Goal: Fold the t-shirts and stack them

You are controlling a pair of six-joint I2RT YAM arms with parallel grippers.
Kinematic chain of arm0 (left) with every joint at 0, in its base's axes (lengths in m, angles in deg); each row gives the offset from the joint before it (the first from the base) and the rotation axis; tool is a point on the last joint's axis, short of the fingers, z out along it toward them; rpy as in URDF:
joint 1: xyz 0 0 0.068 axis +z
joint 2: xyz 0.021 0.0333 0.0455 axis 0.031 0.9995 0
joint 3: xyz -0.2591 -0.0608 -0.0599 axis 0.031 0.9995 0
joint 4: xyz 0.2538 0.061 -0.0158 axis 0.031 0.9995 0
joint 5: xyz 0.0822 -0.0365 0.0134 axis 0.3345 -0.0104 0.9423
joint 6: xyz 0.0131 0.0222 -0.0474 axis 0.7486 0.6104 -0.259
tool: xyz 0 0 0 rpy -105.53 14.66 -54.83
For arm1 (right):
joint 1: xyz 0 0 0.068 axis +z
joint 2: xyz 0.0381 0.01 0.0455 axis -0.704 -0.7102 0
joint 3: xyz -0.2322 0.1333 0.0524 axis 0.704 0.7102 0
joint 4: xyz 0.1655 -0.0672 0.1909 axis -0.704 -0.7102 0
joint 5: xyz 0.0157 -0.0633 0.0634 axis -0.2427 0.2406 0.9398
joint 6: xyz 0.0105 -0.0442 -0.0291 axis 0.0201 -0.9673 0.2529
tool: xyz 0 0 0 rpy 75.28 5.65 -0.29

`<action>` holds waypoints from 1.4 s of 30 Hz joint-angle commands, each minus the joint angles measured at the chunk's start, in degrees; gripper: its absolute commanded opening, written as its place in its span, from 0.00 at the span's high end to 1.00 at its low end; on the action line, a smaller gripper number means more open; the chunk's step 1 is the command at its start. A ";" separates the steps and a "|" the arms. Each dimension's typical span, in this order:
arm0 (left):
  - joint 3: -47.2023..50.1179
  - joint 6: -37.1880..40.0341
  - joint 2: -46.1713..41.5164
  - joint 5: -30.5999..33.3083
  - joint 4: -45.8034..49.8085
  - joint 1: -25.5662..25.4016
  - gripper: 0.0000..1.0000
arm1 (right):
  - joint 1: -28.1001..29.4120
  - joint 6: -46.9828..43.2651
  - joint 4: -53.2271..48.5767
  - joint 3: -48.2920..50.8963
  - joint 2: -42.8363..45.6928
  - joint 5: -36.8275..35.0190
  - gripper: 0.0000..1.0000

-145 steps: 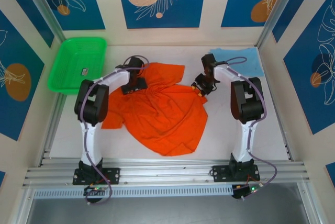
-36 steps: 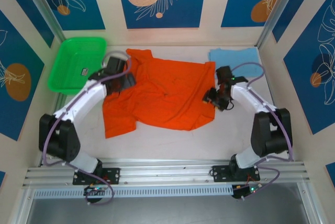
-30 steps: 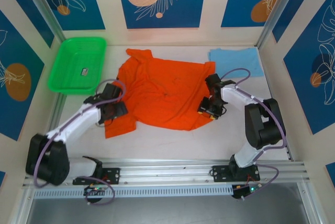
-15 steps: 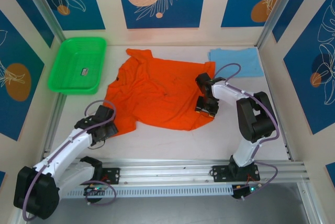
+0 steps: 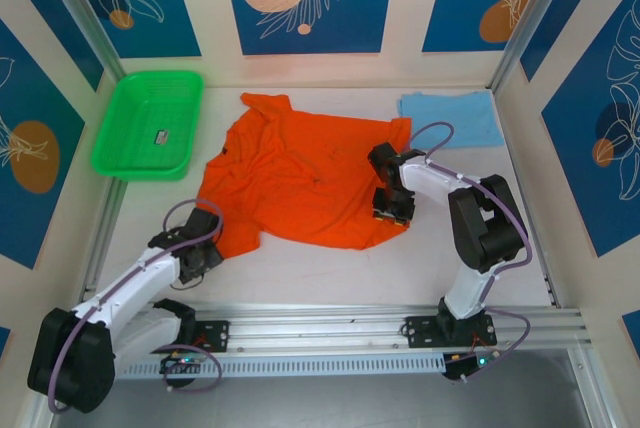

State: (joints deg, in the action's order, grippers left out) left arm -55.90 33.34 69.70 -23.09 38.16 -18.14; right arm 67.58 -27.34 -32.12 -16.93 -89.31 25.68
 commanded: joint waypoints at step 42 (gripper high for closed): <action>0.38 -0.78 -13.61 -3.07 7.53 -3.18 0.73 | -12.29 10.94 6.15 37.18 46.06 10.63 0.86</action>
State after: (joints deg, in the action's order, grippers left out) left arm -55.29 34.21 56.35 -29.01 43.07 -20.92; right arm 57.26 -18.21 -25.50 18.28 -46.03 33.13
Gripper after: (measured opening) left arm 0.233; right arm 0.094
